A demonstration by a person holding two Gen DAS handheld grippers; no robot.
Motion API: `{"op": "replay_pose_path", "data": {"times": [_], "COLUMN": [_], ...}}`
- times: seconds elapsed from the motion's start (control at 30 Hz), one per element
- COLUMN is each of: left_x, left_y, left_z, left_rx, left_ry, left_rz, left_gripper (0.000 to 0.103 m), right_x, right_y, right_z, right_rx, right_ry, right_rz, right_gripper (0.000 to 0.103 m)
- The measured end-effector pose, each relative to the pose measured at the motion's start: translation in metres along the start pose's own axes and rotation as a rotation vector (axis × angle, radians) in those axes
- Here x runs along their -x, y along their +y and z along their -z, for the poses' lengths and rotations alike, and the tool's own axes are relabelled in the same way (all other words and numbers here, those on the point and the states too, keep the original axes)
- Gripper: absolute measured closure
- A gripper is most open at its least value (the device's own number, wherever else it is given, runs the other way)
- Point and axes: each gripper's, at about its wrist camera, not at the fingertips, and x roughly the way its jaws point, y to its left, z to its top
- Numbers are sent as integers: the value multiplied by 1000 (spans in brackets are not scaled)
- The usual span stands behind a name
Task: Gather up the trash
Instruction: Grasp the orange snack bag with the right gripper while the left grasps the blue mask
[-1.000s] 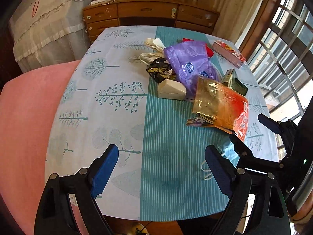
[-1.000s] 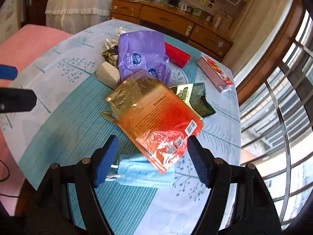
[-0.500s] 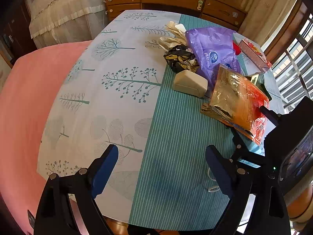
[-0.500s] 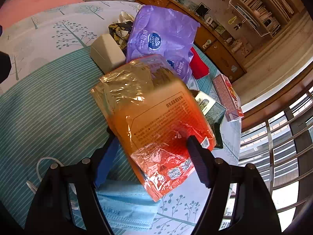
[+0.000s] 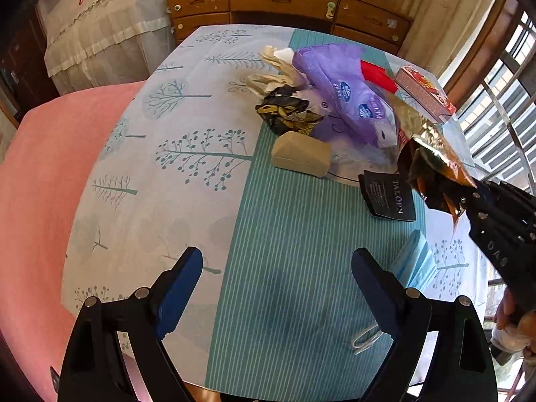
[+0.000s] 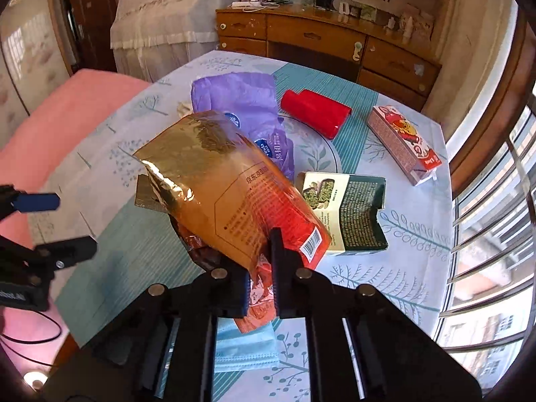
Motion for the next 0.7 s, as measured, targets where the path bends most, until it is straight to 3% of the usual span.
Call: {"op": "replay_pose_path", "data": {"times": [0.2, 0.33, 0.53, 0.7], "left_x": [-5, -17, -42, -64], "left_y": [-44, -76, -119, -156], "left_z": [-3, -1, 1, 6], "left_rx": [-145, -232, -337, -441], "left_ry": [15, 61, 133, 182], "left_rz": [65, 109, 171, 172], "left_gripper": [11, 11, 11, 12], "right_x": [28, 43, 52, 54], "right_y": [-51, -77, -109, -124], "right_z": [7, 30, 62, 78], "right_rx": [-230, -350, -462, -512], "right_ry": [31, 47, 69, 73], "right_rz": [-74, -79, -54, -46], "right_gripper": [98, 99, 99, 99]}}
